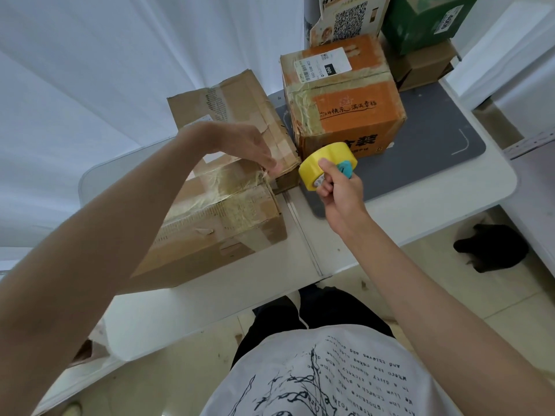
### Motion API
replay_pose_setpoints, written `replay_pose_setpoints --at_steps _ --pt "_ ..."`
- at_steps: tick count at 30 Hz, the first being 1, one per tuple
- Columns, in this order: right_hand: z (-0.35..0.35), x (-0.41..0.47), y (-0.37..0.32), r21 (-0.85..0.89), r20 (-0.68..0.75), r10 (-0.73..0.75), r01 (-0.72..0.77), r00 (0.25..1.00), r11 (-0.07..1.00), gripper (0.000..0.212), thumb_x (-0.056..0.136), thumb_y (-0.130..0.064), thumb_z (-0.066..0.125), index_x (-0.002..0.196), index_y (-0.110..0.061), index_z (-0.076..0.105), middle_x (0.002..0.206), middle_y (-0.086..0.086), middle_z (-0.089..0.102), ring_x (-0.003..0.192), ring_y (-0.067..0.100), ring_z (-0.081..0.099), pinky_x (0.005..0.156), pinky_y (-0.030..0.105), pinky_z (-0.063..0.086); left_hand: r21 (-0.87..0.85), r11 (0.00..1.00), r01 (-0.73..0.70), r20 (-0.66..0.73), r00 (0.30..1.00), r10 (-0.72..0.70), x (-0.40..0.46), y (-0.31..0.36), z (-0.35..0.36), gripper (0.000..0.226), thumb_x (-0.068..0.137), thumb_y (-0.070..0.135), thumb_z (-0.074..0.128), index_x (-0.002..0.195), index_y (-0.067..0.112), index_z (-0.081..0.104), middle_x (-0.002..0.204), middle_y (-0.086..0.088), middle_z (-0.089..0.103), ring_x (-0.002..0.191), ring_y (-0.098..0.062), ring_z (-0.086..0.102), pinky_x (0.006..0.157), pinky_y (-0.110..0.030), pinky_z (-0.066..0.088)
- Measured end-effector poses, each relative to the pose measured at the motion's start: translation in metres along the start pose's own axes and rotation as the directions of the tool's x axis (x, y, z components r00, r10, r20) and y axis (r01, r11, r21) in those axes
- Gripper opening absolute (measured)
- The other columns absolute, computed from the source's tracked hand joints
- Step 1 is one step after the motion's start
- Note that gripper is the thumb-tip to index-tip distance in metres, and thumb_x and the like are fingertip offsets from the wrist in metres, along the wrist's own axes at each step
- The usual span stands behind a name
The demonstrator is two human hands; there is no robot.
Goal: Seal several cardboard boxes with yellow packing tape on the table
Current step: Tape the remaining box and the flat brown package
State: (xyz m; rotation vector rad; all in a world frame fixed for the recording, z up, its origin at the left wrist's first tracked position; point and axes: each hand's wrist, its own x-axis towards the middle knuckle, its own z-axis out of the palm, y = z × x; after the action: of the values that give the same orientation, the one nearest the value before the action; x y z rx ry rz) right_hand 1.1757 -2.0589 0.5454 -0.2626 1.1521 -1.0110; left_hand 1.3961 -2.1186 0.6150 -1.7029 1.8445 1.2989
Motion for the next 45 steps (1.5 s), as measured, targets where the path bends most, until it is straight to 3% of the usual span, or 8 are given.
replay_pose_setpoints --at_steps 6,12,17,29,31,35,41,45 --pt "-0.010 0.002 0.000 -0.014 -0.008 0.015 -0.015 1.000 1.000 0.026 0.093 -0.009 0.071 0.084 -0.014 0.048 0.059 -0.002 0.039 0.049 0.007 0.036 0.046 0.018 0.038 0.013 0.999 -0.029 0.092 0.995 0.028 0.002 0.009 -0.002 0.048 0.058 0.063 0.076 0.094 0.032 0.079 0.102 0.017 0.074 0.112 -0.010 0.062 0.116 -0.045 0.036" --pt "-0.011 0.002 0.002 -0.027 -0.013 0.025 -0.025 1.000 0.999 0.024 0.093 -0.010 0.072 0.087 -0.014 0.049 0.060 -0.001 0.039 0.050 0.009 0.036 0.047 0.018 0.039 -0.027 0.999 -0.029 0.103 0.994 0.032 0.003 0.013 0.002 0.009 0.088 0.027 0.075 0.091 0.018 0.077 0.091 0.011 0.074 0.096 -0.007 0.063 0.102 -0.033 0.043" --pt "-0.012 0.001 0.006 -0.027 -0.019 0.037 -0.038 0.999 0.999 0.024 0.092 -0.010 0.072 0.087 -0.013 0.049 0.062 0.000 0.039 0.051 0.009 0.037 0.047 0.018 0.039 -0.026 1.000 0.018 0.122 0.992 -0.014 0.007 0.015 0.008 0.008 0.091 0.021 0.072 0.086 0.015 0.075 0.097 -0.001 0.076 0.098 -0.016 0.065 0.096 -0.032 0.046" --pt "-0.006 -0.007 0.011 0.003 0.006 0.047 -0.047 0.999 0.999 0.027 0.092 -0.009 0.073 0.085 -0.014 0.047 0.059 -0.001 0.038 0.049 0.009 0.037 0.047 0.019 0.038 0.329 0.938 0.112 0.101 0.983 -0.152 0.016 0.039 0.011 0.015 0.087 0.031 0.074 0.080 0.020 0.068 0.090 -0.002 0.062 0.104 -0.030 0.061 0.093 -0.042 0.048" --pt "-0.004 -0.007 0.010 0.020 0.023 0.047 -0.048 0.999 0.999 0.027 0.092 -0.009 0.072 0.084 -0.014 0.047 0.059 -0.001 0.039 0.050 0.009 0.037 0.047 0.019 0.038 0.303 0.945 0.125 0.086 0.984 -0.157 0.014 0.034 0.012 0.012 0.086 0.035 0.075 0.085 0.027 0.066 0.101 0.002 0.063 0.113 -0.029 0.059 0.104 -0.048 0.047" --pt "0.001 -0.006 0.008 0.063 0.044 0.047 -0.050 0.998 0.997 0.027 0.091 -0.008 0.072 0.081 -0.013 0.048 0.059 -0.001 0.040 0.049 0.010 0.037 0.046 0.020 0.037 0.175 0.962 0.210 0.071 0.972 -0.226 0.009 0.017 0.019 0.049 0.061 0.056 0.073 0.104 0.041 0.056 0.128 0.003 0.057 0.122 -0.026 0.053 0.107 -0.052 0.043" --pt "0.004 -0.010 0.006 0.093 0.061 0.062 -0.068 0.996 0.993 0.027 0.091 -0.008 0.072 0.080 -0.013 0.048 0.061 0.000 0.041 0.051 0.010 0.038 0.045 0.020 0.037 0.061 0.979 0.196 -0.032 0.980 -0.195 0.012 0.007 0.026 0.004 0.090 0.035 0.066 0.093 0.036 0.063 0.124 0.003 0.059 0.116 -0.023 0.054 0.105 -0.044 0.044" --pt "0.004 -0.014 0.006 0.107 0.056 0.072 -0.078 0.996 0.991 0.028 0.091 -0.007 0.072 0.078 -0.012 0.048 0.061 0.000 0.041 0.050 0.010 0.038 0.045 0.020 0.036 0.093 0.977 0.190 -0.168 0.971 -0.172 0.015 0.006 0.035 0.017 0.098 0.017 0.050 0.096 0.026 0.065 0.117 0.000 0.061 0.110 -0.022 0.054 0.089 -0.036 0.040"
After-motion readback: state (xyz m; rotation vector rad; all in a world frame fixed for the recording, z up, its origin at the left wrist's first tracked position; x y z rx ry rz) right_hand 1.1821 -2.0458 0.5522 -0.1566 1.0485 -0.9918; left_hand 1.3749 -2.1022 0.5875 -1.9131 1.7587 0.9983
